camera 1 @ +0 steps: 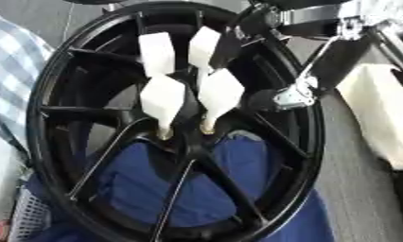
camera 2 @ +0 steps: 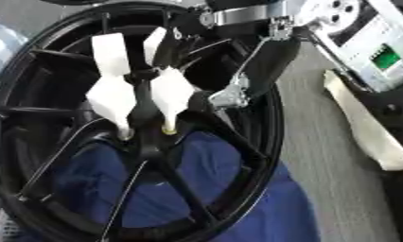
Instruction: Pull the pin out of the wheel hub.
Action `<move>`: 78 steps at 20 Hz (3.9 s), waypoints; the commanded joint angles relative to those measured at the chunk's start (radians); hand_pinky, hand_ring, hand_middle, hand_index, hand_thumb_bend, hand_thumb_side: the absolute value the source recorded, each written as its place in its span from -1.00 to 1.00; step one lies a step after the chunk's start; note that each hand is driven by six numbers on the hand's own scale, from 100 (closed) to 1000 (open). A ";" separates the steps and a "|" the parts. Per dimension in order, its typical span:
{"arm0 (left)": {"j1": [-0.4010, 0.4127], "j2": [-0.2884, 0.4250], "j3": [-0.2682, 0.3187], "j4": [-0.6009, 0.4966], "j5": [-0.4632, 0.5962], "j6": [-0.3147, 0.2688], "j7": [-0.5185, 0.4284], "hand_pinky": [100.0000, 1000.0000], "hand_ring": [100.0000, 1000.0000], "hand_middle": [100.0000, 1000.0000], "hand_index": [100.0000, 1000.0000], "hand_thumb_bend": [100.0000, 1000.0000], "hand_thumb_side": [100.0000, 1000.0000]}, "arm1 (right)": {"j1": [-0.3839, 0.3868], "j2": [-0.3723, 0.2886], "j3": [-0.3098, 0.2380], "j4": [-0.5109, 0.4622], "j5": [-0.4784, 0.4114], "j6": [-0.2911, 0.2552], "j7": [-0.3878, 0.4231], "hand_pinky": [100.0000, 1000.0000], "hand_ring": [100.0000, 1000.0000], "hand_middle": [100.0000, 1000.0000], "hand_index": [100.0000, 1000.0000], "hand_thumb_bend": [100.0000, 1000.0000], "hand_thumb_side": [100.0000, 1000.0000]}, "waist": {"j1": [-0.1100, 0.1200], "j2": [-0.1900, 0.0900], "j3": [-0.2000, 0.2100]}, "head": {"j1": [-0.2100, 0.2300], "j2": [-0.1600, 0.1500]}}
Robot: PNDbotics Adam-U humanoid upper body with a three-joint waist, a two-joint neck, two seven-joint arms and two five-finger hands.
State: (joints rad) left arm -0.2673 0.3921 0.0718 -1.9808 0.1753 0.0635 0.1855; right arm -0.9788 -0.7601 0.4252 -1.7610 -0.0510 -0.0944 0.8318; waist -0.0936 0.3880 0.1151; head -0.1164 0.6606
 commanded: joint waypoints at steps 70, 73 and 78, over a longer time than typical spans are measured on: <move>-0.018 -0.002 0.008 -0.019 -0.014 0.008 -0.013 0.70 0.57 0.31 0.36 -0.63 0.17 | -0.016 0.026 -0.014 0.054 -0.024 0.040 -0.024 0.59 0.30 -0.25 0.13 -0.94 -0.94 | -0.010 0.014 0.026 | -0.023 -0.028; -0.016 -0.002 0.009 -0.019 -0.015 0.009 -0.012 0.70 0.57 0.31 0.36 -0.63 0.17 | -0.025 0.027 -0.036 0.028 -0.068 0.072 -0.027 0.59 0.29 -0.27 0.12 -0.96 -0.99 | -0.009 0.009 0.022 | -0.021 -0.026; -0.013 0.001 0.011 -0.019 -0.016 0.009 -0.009 0.70 0.58 0.31 0.35 -0.62 0.17 | -0.037 0.008 -0.082 -0.018 -0.148 0.120 -0.035 0.60 0.24 -0.32 0.10 -1.00 -1.00 | -0.005 -0.001 0.009 | -0.017 -0.019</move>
State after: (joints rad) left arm -0.2765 0.3773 0.0722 -1.9808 0.1650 0.0720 0.1756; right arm -0.9954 -0.7208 0.3706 -1.7526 -0.1718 0.0140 0.8003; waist -0.1066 0.4184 0.1239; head -0.1345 0.6407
